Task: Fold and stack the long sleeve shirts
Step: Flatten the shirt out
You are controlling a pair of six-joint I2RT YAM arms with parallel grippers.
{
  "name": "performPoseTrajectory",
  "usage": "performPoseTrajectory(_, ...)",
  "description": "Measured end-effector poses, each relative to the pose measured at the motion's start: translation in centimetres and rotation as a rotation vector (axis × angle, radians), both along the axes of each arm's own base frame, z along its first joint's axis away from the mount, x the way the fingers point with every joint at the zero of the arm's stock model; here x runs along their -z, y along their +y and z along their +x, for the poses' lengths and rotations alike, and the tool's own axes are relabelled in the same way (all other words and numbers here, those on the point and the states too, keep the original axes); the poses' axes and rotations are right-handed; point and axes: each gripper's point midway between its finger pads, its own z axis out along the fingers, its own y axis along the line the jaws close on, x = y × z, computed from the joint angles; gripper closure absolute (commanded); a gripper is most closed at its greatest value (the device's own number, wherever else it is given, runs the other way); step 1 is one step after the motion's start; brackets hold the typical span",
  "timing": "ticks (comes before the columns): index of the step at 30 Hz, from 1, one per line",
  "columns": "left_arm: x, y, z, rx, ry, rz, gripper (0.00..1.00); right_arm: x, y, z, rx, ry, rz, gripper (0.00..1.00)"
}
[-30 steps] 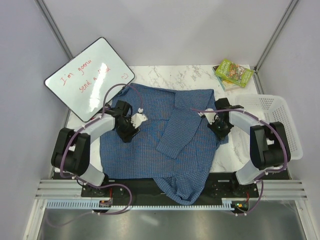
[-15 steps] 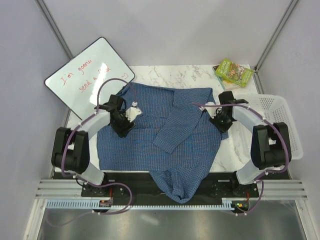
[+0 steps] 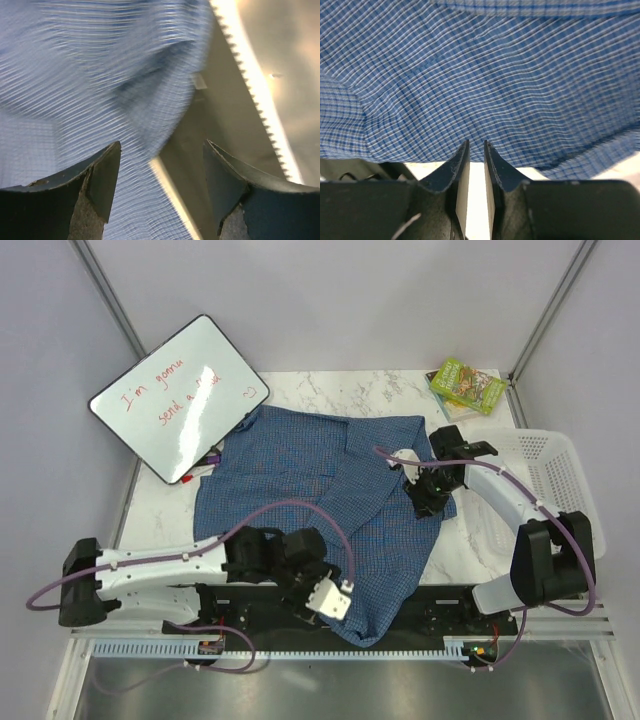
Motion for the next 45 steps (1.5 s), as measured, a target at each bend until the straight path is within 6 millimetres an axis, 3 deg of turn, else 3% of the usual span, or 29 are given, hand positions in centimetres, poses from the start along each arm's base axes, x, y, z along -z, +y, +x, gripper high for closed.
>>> performPoseTrajectory(5,4.0,-0.6,-3.9,0.149,-0.009,0.125,0.32,0.9,0.3,-1.6,-0.009,0.083,0.017,0.76)
performPoseTrajectory(12,7.9,-2.1,-3.8,0.182,-0.039,0.181,0.38,0.6,1.1,-2.7,-0.03,0.123,0.059,0.76)
performPoseTrajectory(14,8.8,-2.6,-3.8,0.192,-0.044,0.184,0.5,0.5,1.4,-2.9,-0.037,0.134,0.076,0.76)
performPoseTrajectory(15,9.3,-2.8,-3.8,0.199,-0.045,0.191,0.63,0.5,1.5,-3.1,-0.04,0.14,0.083,0.76)
performPoseTrajectory(18,11.1,-2.6,-3.9,0.218,-0.044,0.227,0.8,0.3,1.9,-3.4,-0.046,0.151,0.105,0.76)
performPoseTrajectory(19,11.3,-2.4,-3.9,0.221,-0.045,0.233,0.91,0.2,2.1,-3.4,-0.048,0.154,0.113,0.76)
performPoseTrajectory(22,11.0,-2.7,-4.1,0.233,-0.049,0.22,0.98,0.2,2.4,-3.5,-0.051,0.16,0.13,0.77)
performPoseTrajectory(26,8.2,-4.2,-5.0,0.261,-0.04,0.163,0.98,0.4,2.6,-3.5,-0.052,0.175,0.141,0.78)
performPoseTrajectory(33,-5.6,-11.7,-7.5,0.333,0.006,-0.161,0.98,0.2,3.6,-2.0,-0.028,0.202,0.176,0.78)
performPoseTrajectory(35,-8.1,-12.6,-7.6,0.321,0.035,-0.217,0.98,-0.2,4.0,-1.3,-0.023,0.196,0.192,0.78)
performPoseTrajectory(37,-9.4,-12.7,-7.2,0.289,0.072,-0.232,0.98,-0.8,4.2,-0.7,-0.011,0.186,0.211,0.76)
performPoseTrajectory(40,-10.3,-12.7,-4.0,0.149,0.145,-0.223,0.98,-1.5,3.8,0.5,0.018,0.161,0.226,0.72)
performPoseTrajectory(45,-9.1,-11.6,5.4,-0.189,0.254,-0.185,0.94,-2.3,2.0,2.3,0.08,0.115,0.23,0.57)
